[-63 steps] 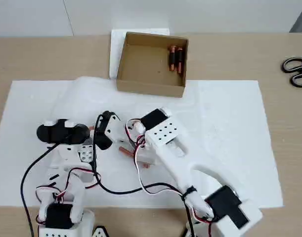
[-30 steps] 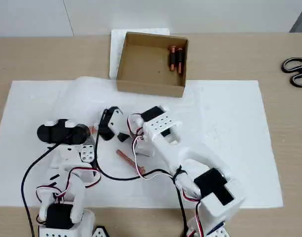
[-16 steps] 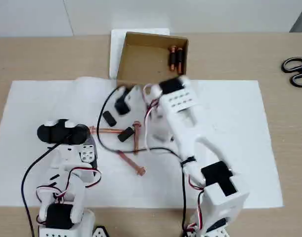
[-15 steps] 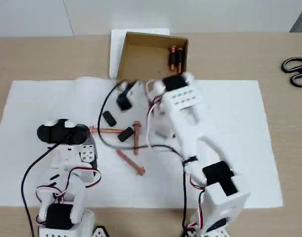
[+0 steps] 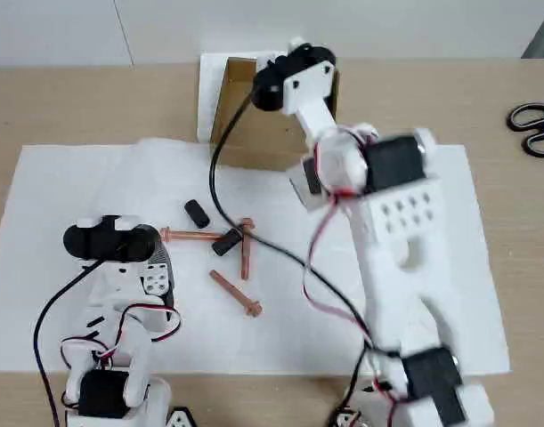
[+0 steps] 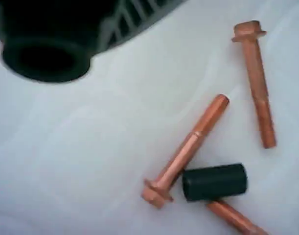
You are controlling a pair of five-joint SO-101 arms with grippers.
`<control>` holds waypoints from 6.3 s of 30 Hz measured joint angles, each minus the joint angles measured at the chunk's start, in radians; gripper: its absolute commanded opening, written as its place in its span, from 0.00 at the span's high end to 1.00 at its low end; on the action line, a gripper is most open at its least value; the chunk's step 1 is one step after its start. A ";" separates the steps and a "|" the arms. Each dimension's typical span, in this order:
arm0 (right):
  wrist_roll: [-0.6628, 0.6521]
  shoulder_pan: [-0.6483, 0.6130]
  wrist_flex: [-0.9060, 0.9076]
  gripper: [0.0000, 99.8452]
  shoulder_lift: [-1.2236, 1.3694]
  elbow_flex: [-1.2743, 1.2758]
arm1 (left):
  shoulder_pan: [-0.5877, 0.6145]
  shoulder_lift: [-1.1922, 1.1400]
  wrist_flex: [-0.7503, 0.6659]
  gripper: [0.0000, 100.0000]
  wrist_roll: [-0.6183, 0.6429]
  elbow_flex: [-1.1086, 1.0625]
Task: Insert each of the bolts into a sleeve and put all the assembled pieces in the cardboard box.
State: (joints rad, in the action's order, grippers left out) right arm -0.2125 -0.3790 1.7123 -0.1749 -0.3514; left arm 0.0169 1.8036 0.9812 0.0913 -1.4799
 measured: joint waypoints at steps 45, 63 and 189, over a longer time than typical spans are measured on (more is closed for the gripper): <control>0.006 0.140 -0.945 1.00 -1.619 1.884 | -0.143 -1.295 0.681 0.99 -0.405 1.189; 0.327 0.459 -1.208 0.99 -1.619 2.027 | -0.371 -1.649 0.750 0.99 -1.278 1.286; 0.336 0.841 -1.151 1.00 -1.619 2.027 | -0.519 -2.081 0.628 0.93 -1.363 1.200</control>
State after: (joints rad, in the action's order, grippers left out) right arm 0.1235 0.4618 0.5616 -1.7937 1.6755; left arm -0.5017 -0.2770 1.6088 -1.2712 -0.2800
